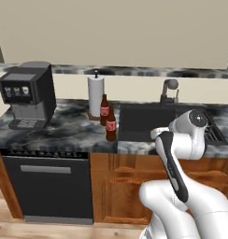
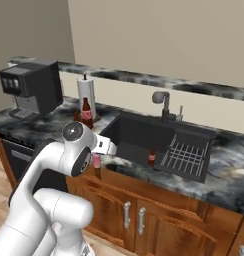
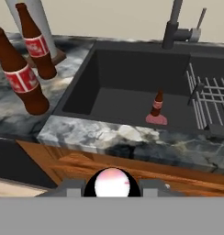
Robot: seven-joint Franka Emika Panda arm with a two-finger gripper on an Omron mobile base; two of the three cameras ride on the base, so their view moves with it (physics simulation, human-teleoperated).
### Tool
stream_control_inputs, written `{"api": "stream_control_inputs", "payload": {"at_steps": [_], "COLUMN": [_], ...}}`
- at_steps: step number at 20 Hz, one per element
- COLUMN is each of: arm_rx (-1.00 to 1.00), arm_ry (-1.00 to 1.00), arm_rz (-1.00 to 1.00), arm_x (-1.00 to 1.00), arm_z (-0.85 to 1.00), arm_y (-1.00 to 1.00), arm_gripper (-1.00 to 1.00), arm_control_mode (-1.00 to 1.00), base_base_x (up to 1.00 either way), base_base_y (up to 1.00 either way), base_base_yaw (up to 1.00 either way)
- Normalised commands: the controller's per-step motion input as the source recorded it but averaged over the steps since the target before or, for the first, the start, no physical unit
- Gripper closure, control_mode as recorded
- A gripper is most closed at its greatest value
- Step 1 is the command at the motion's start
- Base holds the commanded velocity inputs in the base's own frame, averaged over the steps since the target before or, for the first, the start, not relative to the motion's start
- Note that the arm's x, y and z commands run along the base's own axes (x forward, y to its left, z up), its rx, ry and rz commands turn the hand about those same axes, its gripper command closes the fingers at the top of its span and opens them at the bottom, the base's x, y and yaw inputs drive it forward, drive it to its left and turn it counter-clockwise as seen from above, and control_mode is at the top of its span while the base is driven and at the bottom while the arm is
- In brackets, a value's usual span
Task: Place the large bottle from the dining counter next to the other large bottle outside the sink, and place the small bottle from the dining counter next to the other small bottle inside the sink.
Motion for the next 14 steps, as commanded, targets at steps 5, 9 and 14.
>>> {"api": "stream_control_inputs", "payload": {"at_steps": [5, 9, 14], "arm_rx": [0.0, 0.0, 0.0], "arm_ry": [0.0, 0.0, 0.0], "arm_rz": [0.0, 0.0, 0.0], "arm_x": [0.0, 0.0, 0.0], "arm_z": [0.0, 0.0, 0.0], "arm_y": [0.0, 0.0, 0.0], "arm_gripper": [1.0, 1.0, 1.0], "arm_control_mode": [1.0, 1.0, 1.0], "base_base_x": [0.13, 0.03, 0.43], "base_base_y": [0.0, 0.0, -0.01], "base_base_yaw": [0.01, 0.0, 0.0]}}
